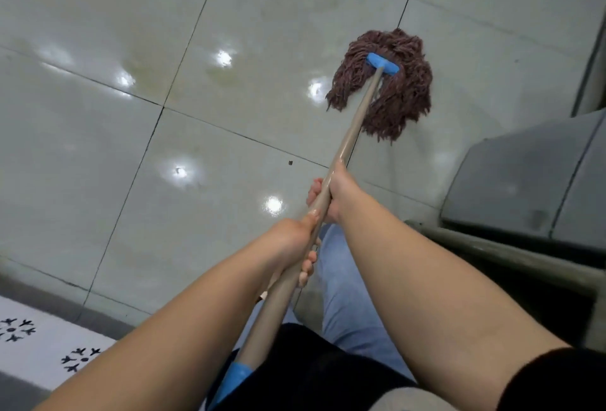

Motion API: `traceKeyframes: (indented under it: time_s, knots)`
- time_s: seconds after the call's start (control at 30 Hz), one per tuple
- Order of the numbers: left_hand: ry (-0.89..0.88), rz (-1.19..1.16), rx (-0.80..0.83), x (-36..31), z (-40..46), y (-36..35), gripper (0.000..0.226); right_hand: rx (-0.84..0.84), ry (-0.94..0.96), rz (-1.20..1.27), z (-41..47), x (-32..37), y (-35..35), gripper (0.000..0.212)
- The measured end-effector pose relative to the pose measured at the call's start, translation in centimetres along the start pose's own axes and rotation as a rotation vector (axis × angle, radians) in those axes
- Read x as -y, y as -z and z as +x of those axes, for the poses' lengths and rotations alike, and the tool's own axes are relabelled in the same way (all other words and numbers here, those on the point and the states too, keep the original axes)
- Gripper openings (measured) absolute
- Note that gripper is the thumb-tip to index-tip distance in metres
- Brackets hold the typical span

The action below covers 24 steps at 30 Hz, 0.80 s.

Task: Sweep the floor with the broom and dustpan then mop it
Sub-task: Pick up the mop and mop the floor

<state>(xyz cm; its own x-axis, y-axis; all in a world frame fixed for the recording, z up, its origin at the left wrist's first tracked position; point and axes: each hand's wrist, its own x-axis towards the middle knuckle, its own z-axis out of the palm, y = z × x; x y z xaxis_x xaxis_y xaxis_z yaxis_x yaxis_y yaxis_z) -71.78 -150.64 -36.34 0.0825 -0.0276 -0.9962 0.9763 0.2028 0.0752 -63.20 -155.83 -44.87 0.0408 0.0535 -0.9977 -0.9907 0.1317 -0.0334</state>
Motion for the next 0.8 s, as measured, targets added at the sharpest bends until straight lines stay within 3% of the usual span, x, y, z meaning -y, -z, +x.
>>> traceKeyframes:
  time_s: [0.37,0.8]
  knots:
    - [-0.057,-0.153,0.044,-22.5,2.7,-9.5,0.05,-0.054,-0.002,-0.107,1.6,25.1,0.3,0.052]
    - [-0.092,-0.243,0.073,-49.0,6.4,-12.0,0.05,-0.088,0.047,-0.181,2.9,51.9,-6.5,0.05]
